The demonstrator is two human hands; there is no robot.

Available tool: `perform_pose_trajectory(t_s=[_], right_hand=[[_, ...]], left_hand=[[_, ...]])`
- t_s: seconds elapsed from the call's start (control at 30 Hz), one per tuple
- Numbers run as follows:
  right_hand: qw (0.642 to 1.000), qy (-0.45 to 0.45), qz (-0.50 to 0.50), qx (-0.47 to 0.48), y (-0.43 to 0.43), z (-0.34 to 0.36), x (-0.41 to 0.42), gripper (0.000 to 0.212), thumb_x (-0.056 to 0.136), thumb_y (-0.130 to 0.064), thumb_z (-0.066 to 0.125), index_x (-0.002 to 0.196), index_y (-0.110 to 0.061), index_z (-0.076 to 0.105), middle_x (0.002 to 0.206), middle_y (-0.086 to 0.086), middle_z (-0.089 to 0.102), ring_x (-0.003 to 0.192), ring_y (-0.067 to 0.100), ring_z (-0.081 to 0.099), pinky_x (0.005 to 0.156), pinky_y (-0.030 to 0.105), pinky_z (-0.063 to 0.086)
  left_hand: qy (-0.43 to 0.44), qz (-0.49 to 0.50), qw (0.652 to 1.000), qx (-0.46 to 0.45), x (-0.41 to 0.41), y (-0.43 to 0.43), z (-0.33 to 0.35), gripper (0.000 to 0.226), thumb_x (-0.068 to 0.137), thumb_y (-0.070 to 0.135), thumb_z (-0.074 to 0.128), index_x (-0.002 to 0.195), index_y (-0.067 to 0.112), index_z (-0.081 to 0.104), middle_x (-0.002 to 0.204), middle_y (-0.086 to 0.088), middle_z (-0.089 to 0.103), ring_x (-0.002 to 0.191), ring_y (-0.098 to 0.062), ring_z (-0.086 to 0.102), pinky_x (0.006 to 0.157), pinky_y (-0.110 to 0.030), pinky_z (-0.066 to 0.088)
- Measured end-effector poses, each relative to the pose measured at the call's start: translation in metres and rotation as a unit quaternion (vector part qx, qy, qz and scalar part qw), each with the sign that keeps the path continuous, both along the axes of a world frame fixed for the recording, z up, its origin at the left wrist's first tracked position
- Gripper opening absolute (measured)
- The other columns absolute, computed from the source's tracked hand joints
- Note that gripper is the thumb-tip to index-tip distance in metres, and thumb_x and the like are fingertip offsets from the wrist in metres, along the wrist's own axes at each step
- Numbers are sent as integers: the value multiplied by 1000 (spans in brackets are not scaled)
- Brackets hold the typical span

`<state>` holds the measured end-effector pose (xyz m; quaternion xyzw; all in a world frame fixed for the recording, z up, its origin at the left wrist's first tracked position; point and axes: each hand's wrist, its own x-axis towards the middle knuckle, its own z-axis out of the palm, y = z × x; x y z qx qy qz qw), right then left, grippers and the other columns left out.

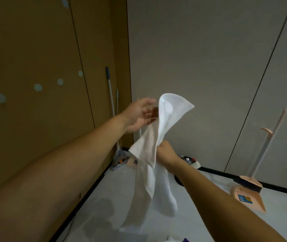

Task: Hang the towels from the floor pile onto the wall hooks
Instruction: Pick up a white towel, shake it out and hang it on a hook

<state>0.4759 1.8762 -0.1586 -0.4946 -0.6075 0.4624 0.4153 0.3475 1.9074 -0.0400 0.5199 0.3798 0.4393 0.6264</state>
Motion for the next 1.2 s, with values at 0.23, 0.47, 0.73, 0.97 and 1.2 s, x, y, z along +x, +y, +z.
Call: perform_pose_trajectory(t_s=[0.23,0.47,0.73,0.97,1.2], right_hand=[[966,221,-52,-125,18,69,-23,10,96,-18,53,89,-15,60,88,7,63,78,21,61,72,37,52],[989,3,-23,-144,31,109,-75,26,95,-30,56,95,-5,54,92,8,56,88,21,54,88,27,44],[993,80,-1,-88,3,76,-125,41,66,-48,82,92,-18,71,83,-1,73,74,15,70,57,27,54],[994,-86,-70,0,-17,39,-174,25,81,-47,70,80,-24,62,79,-3,65,69,11,64,53,23,52],[993,15,-119,12,-22,33,-206,17,92,-31,63,98,-19,72,89,-4,69,80,15,65,63,25,52]], left_hand=[[277,-187,933,-131,-93,-43,-91,56,83,4,63,135,16,48,128,-3,57,109,-18,55,105,-45,39],[148,-196,967,-64,-106,-78,-78,45,81,36,66,124,29,57,132,-7,60,123,-29,55,102,-46,44],[28,111,991,-75,-146,-80,-66,33,88,2,55,121,3,58,109,-21,68,100,-36,66,92,-47,52],[-8,171,980,-97,-191,-78,-54,43,82,-6,57,125,-3,53,113,-24,63,103,-36,63,92,-40,51],[119,122,984,-43,-238,-87,-79,60,74,1,72,125,21,50,115,-9,62,105,-28,61,87,-42,53]])
